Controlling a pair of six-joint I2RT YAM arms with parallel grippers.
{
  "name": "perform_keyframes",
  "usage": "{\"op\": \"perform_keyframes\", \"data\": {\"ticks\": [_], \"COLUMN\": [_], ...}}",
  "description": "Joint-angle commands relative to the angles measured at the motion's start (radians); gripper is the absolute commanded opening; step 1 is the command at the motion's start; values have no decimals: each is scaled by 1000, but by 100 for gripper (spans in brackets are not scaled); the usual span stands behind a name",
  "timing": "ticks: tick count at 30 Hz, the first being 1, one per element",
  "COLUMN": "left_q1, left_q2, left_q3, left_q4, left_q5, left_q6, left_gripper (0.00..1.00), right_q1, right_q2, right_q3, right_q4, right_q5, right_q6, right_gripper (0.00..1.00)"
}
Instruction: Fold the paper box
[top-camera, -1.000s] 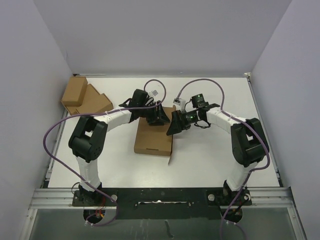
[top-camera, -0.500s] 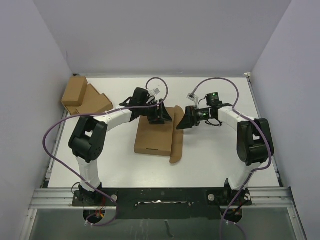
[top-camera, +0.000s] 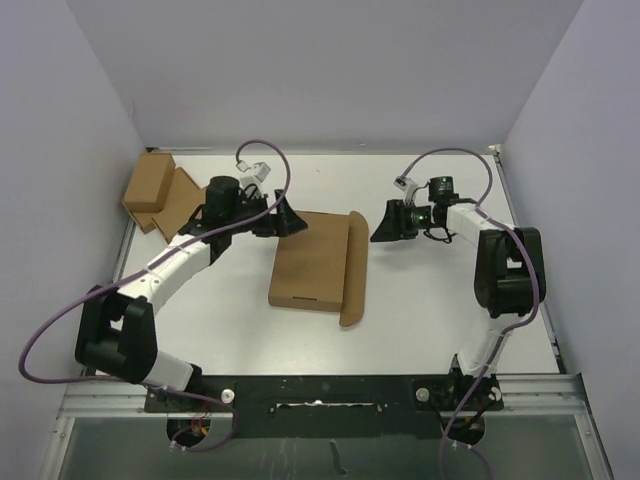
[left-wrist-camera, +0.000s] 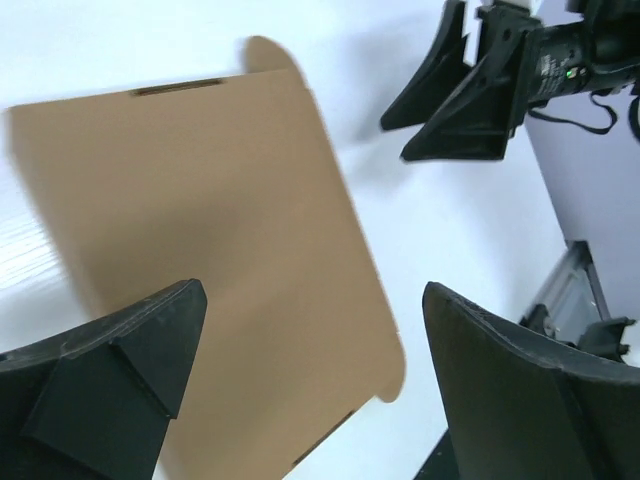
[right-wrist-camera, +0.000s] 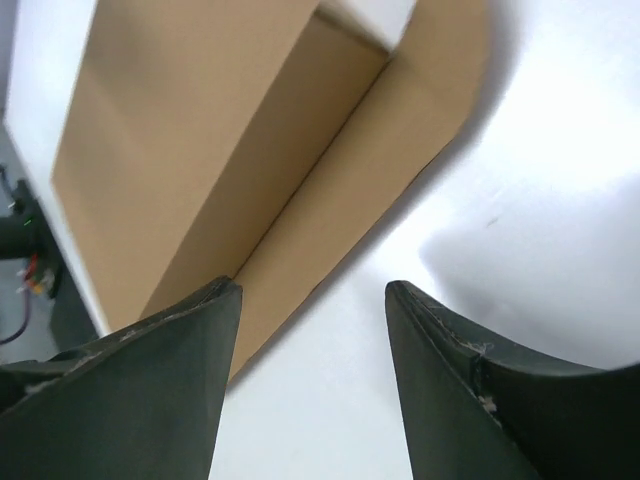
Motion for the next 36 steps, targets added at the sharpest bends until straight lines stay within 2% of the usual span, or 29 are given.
{"op": "perform_keyframes", "data": {"ticks": [1, 7, 12, 16, 20, 24, 29, 32, 36], "left_q1": [104, 112, 97, 47, -57, -161, -232, -238, -236], "left_q2": [-70, -80, -61, -95, -89, 0, 166, 253, 341], "left_q3": [-104, -202, -167, -125, -85, -19, 106, 185, 249], "left_q4": [38, 68, -2, -52, -34, -20, -44, -65, -95], "left_q5": [-2, -2, -54, -73, -72, -88, -78, -77, -67], "left_q6": [29, 7, 54, 66, 48, 40, 10, -2, -19], "left_gripper": [92, 93, 86, 71, 68, 66, 53, 49, 42], "right_q1": [-6, 2, 10, 18, 18, 18, 23, 29, 31], "right_q2": [110, 248, 388, 458, 503, 542, 578, 584, 578], "right_q3": [167, 369, 544, 603, 635, 672, 706, 709, 707], "right_q4": [20, -65, -108, -108, -88, -90, -95, -90, -100], "right_q5": [81, -36, -97, -133, -151, -141, -191, -229, -268], "right_q6": [-78, -245, -201, -150, -96, -90, -84, -85, -94], "right_gripper": [60, 60, 49, 40, 40, 43, 43, 40, 31]}}
